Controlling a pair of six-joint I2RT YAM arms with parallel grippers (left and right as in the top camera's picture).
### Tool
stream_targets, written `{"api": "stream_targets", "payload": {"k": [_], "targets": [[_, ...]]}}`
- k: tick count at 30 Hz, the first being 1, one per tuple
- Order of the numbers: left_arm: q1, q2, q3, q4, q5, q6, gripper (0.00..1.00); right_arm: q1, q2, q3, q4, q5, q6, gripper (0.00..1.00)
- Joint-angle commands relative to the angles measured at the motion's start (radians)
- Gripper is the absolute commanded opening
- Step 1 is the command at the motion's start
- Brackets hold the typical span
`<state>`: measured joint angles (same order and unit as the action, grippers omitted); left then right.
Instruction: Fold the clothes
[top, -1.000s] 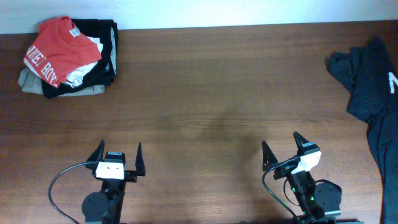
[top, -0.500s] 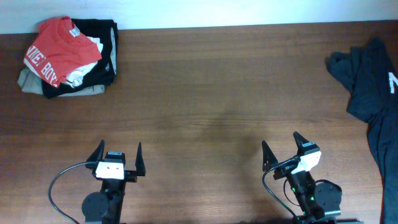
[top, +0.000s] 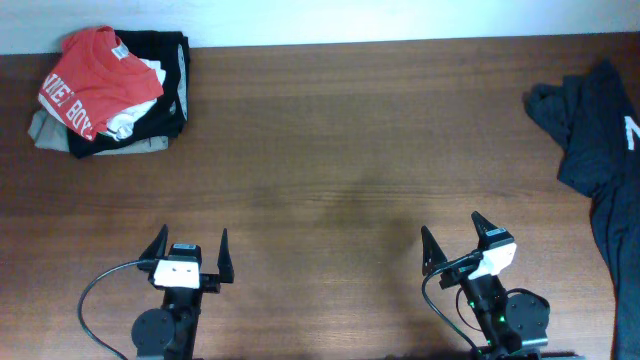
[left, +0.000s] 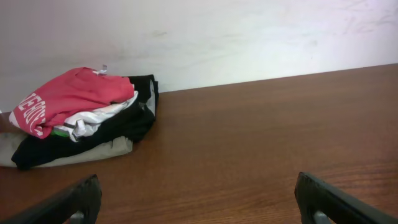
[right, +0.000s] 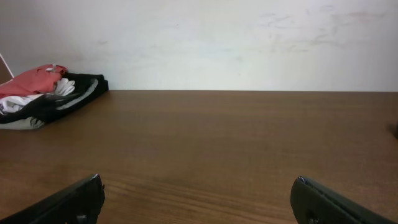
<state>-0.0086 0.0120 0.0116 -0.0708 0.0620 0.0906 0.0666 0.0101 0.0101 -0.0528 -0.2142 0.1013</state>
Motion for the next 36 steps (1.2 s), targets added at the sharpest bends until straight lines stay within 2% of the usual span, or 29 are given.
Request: {"api": "stream_targets", "payload": {"k": [1, 9, 13, 17, 19, 23, 27, 32, 33, 36], "targets": [[0.005, -0.006, -0.003, -0.006, -0.006, 0.016, 0.99, 0.005, -0.006, -0.005, -0.005, 0.005, 0.0, 0.99], [0.005, -0.006, -0.003, -0.006, -0.007, 0.016, 0.99, 0.005, -0.006, -0.005, -0.002, 0.001, 0.008, 0.99], [0.005, -0.006, -0.003, -0.006, -0.007, 0.016, 0.99, 0.005, -0.006, -0.005, 0.005, -0.259, 0.011, 0.99], [0.005, -0.006, -0.003, -0.006, -0.007, 0.016, 0.99, 0.005, -0.006, -0.005, 0.139, -0.256, 0.011, 0.99], [0.005, -0.006, -0.003, -0.006, -0.006, 0.016, 0.99, 0.005, -0.006, -0.004, 0.216, -0.2, 0.011, 0.99], [0.005, -0.006, -0.003, -0.006, -0.007, 0.016, 0.99, 0.004, 0.027, 0.052, 0.274, 0.094, -0.047, 0.99], [0.005, -0.006, -0.003, -0.006, -0.007, 0.016, 0.99, -0.012, 0.272, 0.261, 0.274, 0.413, -0.217, 0.99], [0.005, -0.006, -0.003, -0.006, -0.007, 0.016, 0.99, -0.175, 0.789, 0.61, 0.228, 0.465, -0.213, 0.99], [0.005, -0.006, -0.003, -0.006, -0.007, 0.016, 0.99, -0.238, 0.942, 0.747, 0.115, 0.447, -0.213, 0.99], [0.005, -0.006, -0.003, -0.006, -0.007, 0.016, 0.99, -0.367, 1.236, 1.045, -0.184, 0.334, -0.214, 0.99]]}}
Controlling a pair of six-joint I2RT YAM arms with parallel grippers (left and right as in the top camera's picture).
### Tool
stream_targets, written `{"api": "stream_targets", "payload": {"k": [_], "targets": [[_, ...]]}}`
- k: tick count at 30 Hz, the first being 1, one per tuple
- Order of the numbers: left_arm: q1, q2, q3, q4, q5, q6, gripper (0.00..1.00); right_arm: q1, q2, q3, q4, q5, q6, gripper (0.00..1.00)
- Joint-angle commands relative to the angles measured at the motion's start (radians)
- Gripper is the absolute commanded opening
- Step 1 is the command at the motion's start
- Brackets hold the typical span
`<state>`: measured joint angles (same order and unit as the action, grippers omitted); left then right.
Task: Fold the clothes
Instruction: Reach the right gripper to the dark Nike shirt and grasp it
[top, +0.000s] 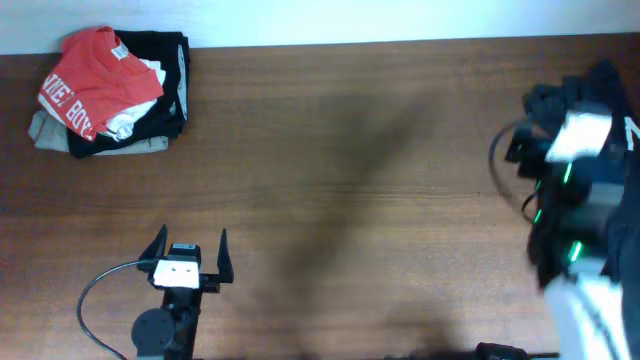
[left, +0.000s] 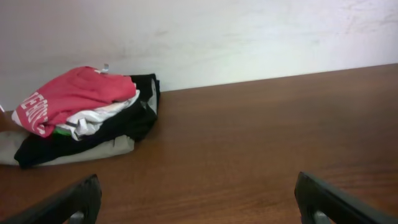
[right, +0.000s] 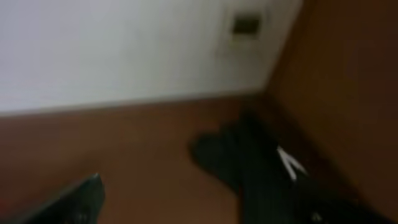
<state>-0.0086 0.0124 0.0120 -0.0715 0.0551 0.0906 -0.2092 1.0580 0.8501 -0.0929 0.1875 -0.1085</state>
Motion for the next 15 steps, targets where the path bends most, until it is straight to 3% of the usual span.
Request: {"api": "stream_targets", "payload": {"k": [1, 4, 10, 15], "targets": [[0.005, -0.006, -0.003, -0.005, 0.0, 0.016, 0.99, -0.122, 0.276, 0.301, -0.237, -0.104, -0.004, 0.99], [0.005, -0.006, -0.003, -0.005, 0.0, 0.016, 0.99, -0.176, 0.477, 0.472, -0.394, -0.082, -0.004, 0.99], [0.005, -0.006, -0.003, -0.005, 0.0, 0.016, 0.99, -0.325, 0.708, 0.476, -0.398, -0.068, -0.004, 0.99], [0.005, -0.006, -0.003, -0.005, 0.0, 0.016, 0.99, -0.369, 0.848, 0.476, -0.386, -0.071, -0.005, 0.89]]}}
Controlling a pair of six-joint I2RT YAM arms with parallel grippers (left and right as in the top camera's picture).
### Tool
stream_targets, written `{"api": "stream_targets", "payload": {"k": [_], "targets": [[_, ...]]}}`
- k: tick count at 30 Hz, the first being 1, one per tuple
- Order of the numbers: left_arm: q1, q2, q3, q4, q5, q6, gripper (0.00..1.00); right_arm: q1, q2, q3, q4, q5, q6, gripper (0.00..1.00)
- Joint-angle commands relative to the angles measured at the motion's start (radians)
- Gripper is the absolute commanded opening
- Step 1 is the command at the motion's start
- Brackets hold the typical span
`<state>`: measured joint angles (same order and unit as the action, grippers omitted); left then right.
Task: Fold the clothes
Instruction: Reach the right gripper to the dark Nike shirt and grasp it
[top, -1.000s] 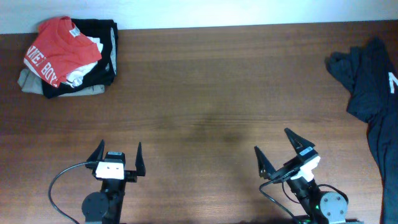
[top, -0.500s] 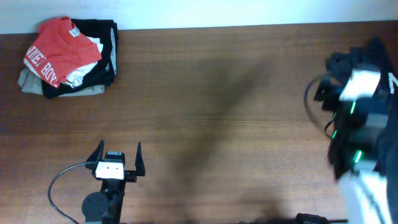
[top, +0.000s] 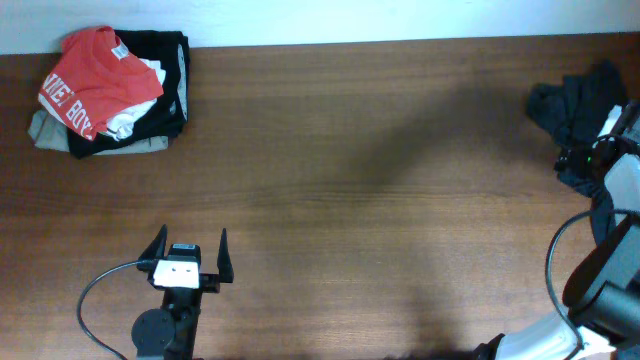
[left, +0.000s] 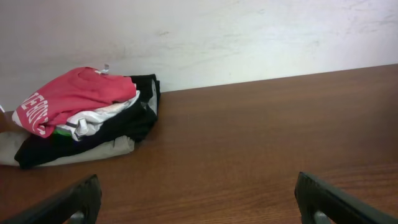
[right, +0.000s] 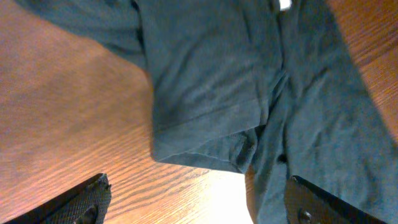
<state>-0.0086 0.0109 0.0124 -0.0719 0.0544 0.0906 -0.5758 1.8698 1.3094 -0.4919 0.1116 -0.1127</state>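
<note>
A crumpled dark navy garment (top: 572, 108) lies at the table's right edge; in the right wrist view the garment (right: 217, 81) fills the upper right. My right gripper (top: 592, 156) hangs over it, open, and the right gripper (right: 199, 208) has bare wood and the cloth's hem between its fingers. A pile of folded clothes (top: 105, 92), red shirt on top, sits at the far left corner; the pile (left: 78, 115) also shows in the left wrist view. My left gripper (top: 190, 256) rests open near the front edge; between the left gripper (left: 199, 208) fingers lies nothing.
The brown wooden table (top: 340, 190) stretches between the pile and the dark garment. A white wall (left: 217, 37) runs along the far edge. A cable (top: 100, 290) loops beside the left arm's base.
My right arm has moved from above the table's right part to the far right edge, low over the dark garment, its camera now looking down on the cloth. The left arm has not moved.
Both grippers rested open at the front edge, the right one at the front right. Then the right arm was raised over the right side near the dark garment. Now it hangs open just over that garment; the pile and left arm are unchanged.
</note>
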Motion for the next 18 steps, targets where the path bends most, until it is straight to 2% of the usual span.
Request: {"api": "stream_targets", "payload": {"k": [1, 10, 12, 13, 16, 18], "targets": [[0.005, -0.005, -0.003, -0.005, 0.001, 0.016, 0.99, -0.002, 0.059, 0.017, 0.021, 0.002, -0.007, 0.84], [0.005, -0.005, -0.003, -0.005, 0.001, 0.016, 0.99, -0.002, 0.193, 0.017, 0.2, -0.037, -0.03, 0.82], [0.005, -0.005, -0.003, -0.005, 0.001, 0.016, 0.99, -0.002, 0.216, 0.017, 0.22, -0.053, -0.03, 0.79], [0.005, -0.005, -0.003, -0.005, 0.001, 0.016, 0.99, -0.002, 0.226, 0.017, 0.229, -0.053, -0.03, 0.75], [0.005, -0.005, -0.003, -0.005, 0.001, 0.016, 0.99, -0.002, 0.231, 0.017, 0.236, -0.052, -0.03, 0.42], [0.005, -0.005, -0.003, -0.005, 0.001, 0.016, 0.99, -0.002, 0.231, 0.017, 0.235, -0.052, -0.029, 0.36]]}}
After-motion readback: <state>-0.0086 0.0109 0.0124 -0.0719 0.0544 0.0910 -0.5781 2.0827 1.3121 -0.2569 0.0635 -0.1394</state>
